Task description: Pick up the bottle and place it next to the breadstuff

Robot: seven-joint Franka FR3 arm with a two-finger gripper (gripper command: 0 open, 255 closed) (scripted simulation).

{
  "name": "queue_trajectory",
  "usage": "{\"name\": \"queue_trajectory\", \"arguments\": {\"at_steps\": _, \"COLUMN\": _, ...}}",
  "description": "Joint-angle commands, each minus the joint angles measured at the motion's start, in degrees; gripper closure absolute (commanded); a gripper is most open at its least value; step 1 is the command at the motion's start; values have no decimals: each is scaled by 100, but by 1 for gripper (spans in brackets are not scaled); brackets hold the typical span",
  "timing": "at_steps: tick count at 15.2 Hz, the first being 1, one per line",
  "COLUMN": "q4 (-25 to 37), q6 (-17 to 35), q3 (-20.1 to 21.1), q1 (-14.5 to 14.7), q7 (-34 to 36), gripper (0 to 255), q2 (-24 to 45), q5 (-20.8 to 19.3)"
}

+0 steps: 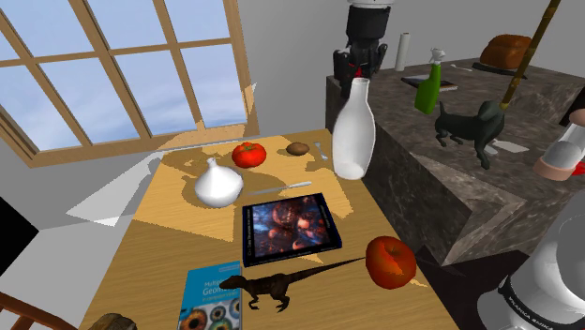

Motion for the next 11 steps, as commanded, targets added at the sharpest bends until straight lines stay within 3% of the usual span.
{"name": "queue_trajectory", "arguments": {"at_steps": 1, "q4": -142, "q6": -130, "q3": 117, "q1": 75, "q7": 191, "gripper": 255, "q2": -277, "q5": 45}}
{"name": "queue_trajectory", "arguments": {"at_steps": 11, "q4": -159, "q6": -936, "q3": 788, "q1": 429, "q7": 1214, "gripper": 255, "q2": -1156, "q5": 368}}
